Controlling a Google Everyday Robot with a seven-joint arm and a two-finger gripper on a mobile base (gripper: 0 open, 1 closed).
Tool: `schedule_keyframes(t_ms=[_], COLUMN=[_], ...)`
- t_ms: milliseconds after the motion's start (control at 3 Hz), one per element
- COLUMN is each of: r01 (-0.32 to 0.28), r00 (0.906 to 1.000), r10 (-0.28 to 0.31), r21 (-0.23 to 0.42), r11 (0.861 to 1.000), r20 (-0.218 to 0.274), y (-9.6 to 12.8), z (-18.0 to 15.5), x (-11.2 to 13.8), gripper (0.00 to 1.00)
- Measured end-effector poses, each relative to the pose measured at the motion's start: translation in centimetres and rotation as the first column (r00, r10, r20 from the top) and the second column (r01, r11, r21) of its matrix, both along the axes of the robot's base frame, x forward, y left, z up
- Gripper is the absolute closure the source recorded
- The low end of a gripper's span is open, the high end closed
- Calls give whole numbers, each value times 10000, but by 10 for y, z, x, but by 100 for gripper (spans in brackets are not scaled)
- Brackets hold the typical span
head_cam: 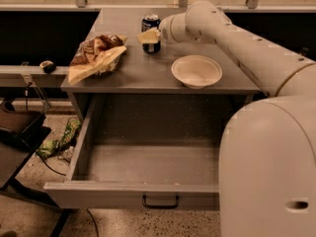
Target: Pick pepsi can from top drawer and place on counter
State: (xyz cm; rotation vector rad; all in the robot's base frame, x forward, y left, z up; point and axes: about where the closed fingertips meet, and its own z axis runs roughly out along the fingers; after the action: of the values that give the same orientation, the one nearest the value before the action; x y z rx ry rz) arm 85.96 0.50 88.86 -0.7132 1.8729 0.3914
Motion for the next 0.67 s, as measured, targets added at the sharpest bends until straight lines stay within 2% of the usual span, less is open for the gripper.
schedule_keyframes(t_ms=[667], r01=[0], r00=[10000], r10=[0], r21=[-2], r11=[10000], r20=[-1], y=[0], z=[0], x=[0], gripper=[0])
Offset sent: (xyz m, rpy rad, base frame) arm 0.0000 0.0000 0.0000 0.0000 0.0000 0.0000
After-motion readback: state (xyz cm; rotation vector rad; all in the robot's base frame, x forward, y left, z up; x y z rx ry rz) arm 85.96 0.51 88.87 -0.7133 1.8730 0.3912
